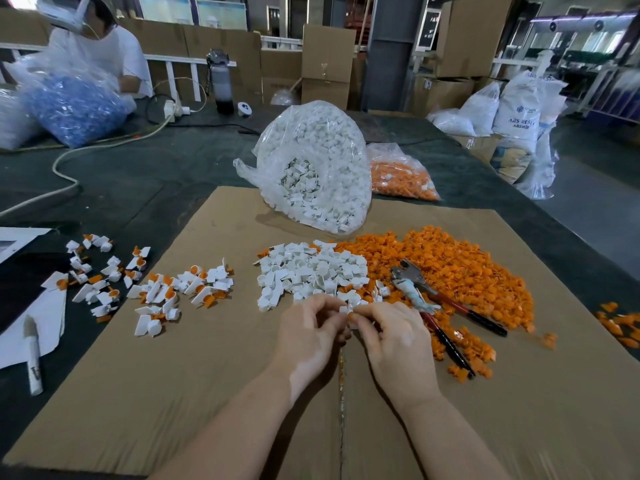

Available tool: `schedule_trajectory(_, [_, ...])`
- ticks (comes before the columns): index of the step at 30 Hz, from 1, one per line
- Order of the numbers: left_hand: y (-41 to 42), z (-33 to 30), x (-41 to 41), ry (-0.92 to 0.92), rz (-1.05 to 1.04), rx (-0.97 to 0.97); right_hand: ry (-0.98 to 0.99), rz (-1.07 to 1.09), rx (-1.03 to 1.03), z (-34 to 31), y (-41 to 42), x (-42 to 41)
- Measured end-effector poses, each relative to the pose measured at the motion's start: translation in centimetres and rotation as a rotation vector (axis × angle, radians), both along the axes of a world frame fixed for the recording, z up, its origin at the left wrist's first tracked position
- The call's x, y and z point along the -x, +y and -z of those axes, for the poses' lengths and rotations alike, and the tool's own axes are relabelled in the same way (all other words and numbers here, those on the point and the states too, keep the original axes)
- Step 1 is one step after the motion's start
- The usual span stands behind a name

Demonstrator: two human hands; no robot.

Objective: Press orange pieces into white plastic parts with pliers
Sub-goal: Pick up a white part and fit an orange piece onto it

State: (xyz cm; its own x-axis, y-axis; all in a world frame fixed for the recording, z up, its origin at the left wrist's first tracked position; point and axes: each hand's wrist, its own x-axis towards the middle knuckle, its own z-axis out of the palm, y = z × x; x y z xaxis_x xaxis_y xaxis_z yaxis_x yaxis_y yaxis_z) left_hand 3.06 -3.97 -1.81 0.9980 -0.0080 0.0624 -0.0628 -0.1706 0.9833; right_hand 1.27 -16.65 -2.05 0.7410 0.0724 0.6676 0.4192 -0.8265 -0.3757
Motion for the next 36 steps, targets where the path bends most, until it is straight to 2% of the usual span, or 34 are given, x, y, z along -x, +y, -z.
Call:
schedule_trajectory(3, [0.25,-0.21,-0.02,0.031,-0.022,0.151,0.01,0.0,-0.105,-0.09,-0.05,0.07])
schedule_trajectory(6, [0.49,-0.32,0.01,0.045,-0.012,0.197,0.015,-0.022,-0.108,-0.01,-0.19,0.03])
schedule_trajectory(12, [0.75,-0.55,0.16,0.023,0.032,0.158,0.055,-0.117,-0.057,-0.09,-0.24,-0.18])
schedule_trajectory(30, [0.82,-0.59,0.24,0.004,0.029,0.047,0.069,-0.111,-0.034,-0.49,-0.13,-0.15])
schedule_trajectory(36, [0.8,-0.63,0.25,0.01,0.032,0.082,0.06,-0.103,-0.02,-0.36,-0.17,-0.16])
